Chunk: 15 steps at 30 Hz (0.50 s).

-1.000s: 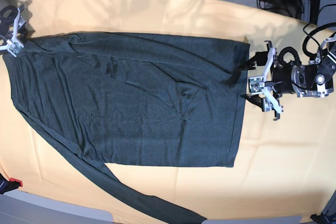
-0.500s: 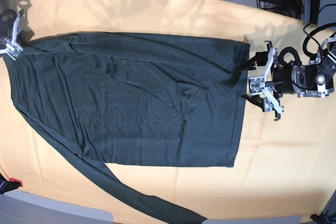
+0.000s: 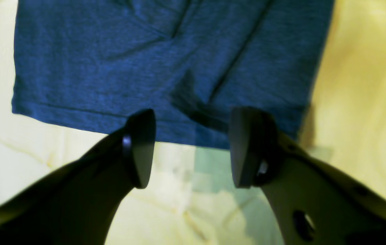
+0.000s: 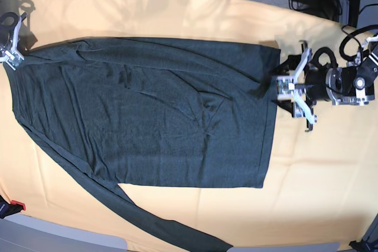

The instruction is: Fold the T-shirt properly

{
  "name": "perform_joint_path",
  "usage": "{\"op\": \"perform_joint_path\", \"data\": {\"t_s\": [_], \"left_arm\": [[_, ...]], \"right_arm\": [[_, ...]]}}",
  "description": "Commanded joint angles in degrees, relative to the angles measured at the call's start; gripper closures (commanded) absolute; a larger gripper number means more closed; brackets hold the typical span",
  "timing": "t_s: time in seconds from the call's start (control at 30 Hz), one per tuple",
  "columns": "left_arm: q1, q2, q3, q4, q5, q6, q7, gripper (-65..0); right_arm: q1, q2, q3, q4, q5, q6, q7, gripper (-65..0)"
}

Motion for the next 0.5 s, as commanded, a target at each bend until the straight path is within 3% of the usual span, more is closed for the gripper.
{"op": "perform_joint_path", "data": {"t_s": [0.0,0.17,0.3,0.47], "left_arm": [[-1.0,-2.0,1.0,1.6,2.6,-0.1,-0.5,-34.0],[-1.0,-5.5,11.8,3.5,14.2,-0.1,-4.8,-36.1],[-1.0,-5.5,15.3,3.5,15.0,-0.1,-5.7,-40.6],[-0.9,-4.3,16.1,3.2,17.2,-0.1,-6.5,-40.6]], "right_arm": [[0.2,1.3,0.6,0.4,0.1,-0.7,0.2,0.0],[0.2,1.4,0.6,0.4,0.1,-0.9,0.2,0.0],[0.2,1.3,0.6,0.4,0.1,-0.9,0.2,0.0],[0.2,1.3,0.6,0.4,0.2,-0.9,-1.3,0.0]]}}
